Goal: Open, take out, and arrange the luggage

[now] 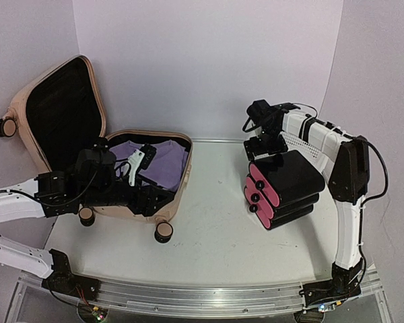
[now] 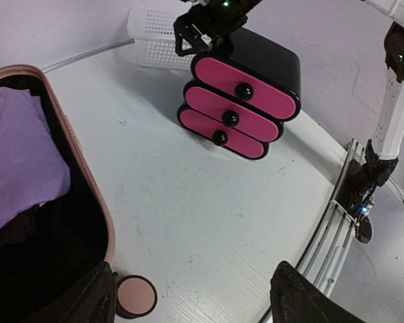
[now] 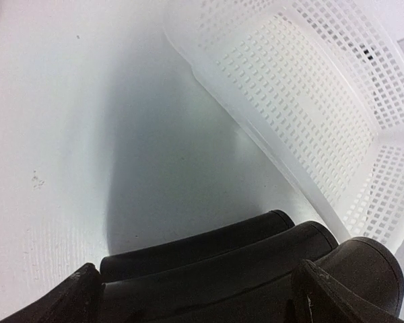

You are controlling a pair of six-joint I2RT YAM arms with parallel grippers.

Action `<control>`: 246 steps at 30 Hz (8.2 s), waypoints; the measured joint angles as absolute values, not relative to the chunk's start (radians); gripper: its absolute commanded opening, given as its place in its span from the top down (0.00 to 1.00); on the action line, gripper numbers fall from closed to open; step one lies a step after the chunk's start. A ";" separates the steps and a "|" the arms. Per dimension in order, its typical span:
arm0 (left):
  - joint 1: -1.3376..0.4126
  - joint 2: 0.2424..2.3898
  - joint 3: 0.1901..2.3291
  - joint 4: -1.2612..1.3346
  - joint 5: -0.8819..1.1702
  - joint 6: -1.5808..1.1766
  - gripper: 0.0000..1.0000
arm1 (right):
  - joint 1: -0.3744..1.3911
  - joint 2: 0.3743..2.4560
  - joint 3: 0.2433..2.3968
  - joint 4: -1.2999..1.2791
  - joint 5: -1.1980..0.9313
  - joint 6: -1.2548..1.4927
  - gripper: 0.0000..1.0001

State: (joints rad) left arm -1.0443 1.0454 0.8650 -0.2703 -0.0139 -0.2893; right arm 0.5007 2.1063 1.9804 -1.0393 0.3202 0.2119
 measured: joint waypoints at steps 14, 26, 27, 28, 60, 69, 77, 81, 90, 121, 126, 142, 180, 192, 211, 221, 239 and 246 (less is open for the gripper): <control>-1.044 1.025 0.848 -0.326 -0.078 -0.293 0.20 | 0.456 1.909 1.568 -1.032 0.478 0.304 0.02; -1.044 1.079 0.850 -0.342 -0.071 -0.287 0.20 | 0.412 1.723 1.452 -1.097 0.518 0.211 0.02; -1.044 1.081 0.851 -0.341 -0.071 -0.286 0.20 | 0.450 1.698 1.465 -1.110 0.533 0.200 0.02; -1.044 1.082 0.852 -0.342 -0.072 -0.286 0.19 | 0.501 1.673 1.486 -1.126 0.545 0.191 0.02; -1.044 1.186 0.929 -0.342 -0.056 -0.268 0.19 | 0.954 1.743 1.336 -1.269 0.343 0.398 0.02; -1.044 1.201 0.930 -0.342 -0.053 -0.265 0.19 | 0.993 1.851 1.423 -1.318 0.392 0.368 0.02; -1.044 1.200 0.930 -0.342 -0.053 -0.266 0.18 | 0.996 1.891 1.422 -1.274 0.347 0.365 0.02; -1.044 1.191 0.929 -0.342 -0.055 -0.266 0.18 | 0.953 1.899 1.364 -1.274 0.391 0.389 0.02; -1.044 1.186 0.929 -0.341 -0.051 -0.266 0.18 | 0.849 1.879 1.299 -1.259 0.460 0.450 0.02; -1.044 0.975 0.863 -0.372 -0.075 -0.323 0.18 | 0.457 2.394 2.262 -1.126 0.478 -0.281 0.02; -1.044 0.955 0.854 -0.395 -0.084 -0.344 0.18 | 0.391 2.536 2.378 -1.117 0.465 -0.428 0.13; -1.044 1.011 0.857 -0.421 -0.089 -0.348 0.17 | 0.377 2.373 2.121 -1.071 0.091 -0.722 0.89; -0.755 1.215 1.101 -0.602 -0.119 -0.334 0.02 | 0.856 2.037 1.563 -0.941 -0.015 -0.698 0.72; -0.681 1.326 1.173 -0.637 -0.084 -0.284 0.05 | 0.867 2.086 1.613 -0.885 0.053 -0.469 0.79; -0.679 1.309 1.039 -0.432 -0.080 0.160 0.05 | 0.874 1.867 1.478 -0.797 0.077 -0.200 0.02; -0.624 1.509 1.138 -0.407 0.068 0.918 0.30 | 0.874 1.507 1.299 -0.784 -0.045 0.056 0.02; -0.579 1.853 1.359 -0.482 0.230 1.208 0.36 | 0.874 1.049 1.053 -0.809 -0.064 0.167 0.02; -0.611 1.872 1.344 -0.435 0.187 1.239 0.35 | 0.874 1.098 1.053 -0.813 -0.075 0.174 0.02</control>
State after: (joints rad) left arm -0.6106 1.8717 1.3441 -0.4351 0.1875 1.2392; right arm 0.8738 1.0977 1.0527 -0.8127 -0.0750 0.1738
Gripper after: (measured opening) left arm 0.658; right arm 0.983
